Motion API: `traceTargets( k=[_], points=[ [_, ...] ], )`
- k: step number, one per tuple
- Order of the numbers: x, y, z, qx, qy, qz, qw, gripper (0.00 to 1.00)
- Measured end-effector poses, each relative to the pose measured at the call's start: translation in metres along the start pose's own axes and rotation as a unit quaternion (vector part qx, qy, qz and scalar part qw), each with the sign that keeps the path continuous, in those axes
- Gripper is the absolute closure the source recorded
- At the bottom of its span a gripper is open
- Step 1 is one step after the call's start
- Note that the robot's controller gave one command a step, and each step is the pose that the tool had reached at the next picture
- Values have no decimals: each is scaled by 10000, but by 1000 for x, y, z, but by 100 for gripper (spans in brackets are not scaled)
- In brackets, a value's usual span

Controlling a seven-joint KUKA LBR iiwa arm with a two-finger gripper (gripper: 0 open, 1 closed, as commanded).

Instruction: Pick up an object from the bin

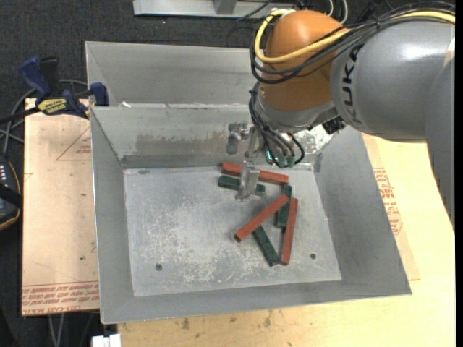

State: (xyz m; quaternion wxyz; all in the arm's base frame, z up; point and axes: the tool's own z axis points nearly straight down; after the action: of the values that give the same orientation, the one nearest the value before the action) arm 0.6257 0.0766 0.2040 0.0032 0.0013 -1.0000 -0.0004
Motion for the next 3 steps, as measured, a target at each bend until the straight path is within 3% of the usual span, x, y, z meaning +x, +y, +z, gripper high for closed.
traceTargets(
  k=[1, 2, 3],
  points=[
    [-15, -56, 124, -5, -47, -978, 9952, 0],
    [-15, -55, 123, -1, -49, -986, 9951, 100],
    [-15, -55, 124, 0, -45, -986, 9951, 0]
  ],
)
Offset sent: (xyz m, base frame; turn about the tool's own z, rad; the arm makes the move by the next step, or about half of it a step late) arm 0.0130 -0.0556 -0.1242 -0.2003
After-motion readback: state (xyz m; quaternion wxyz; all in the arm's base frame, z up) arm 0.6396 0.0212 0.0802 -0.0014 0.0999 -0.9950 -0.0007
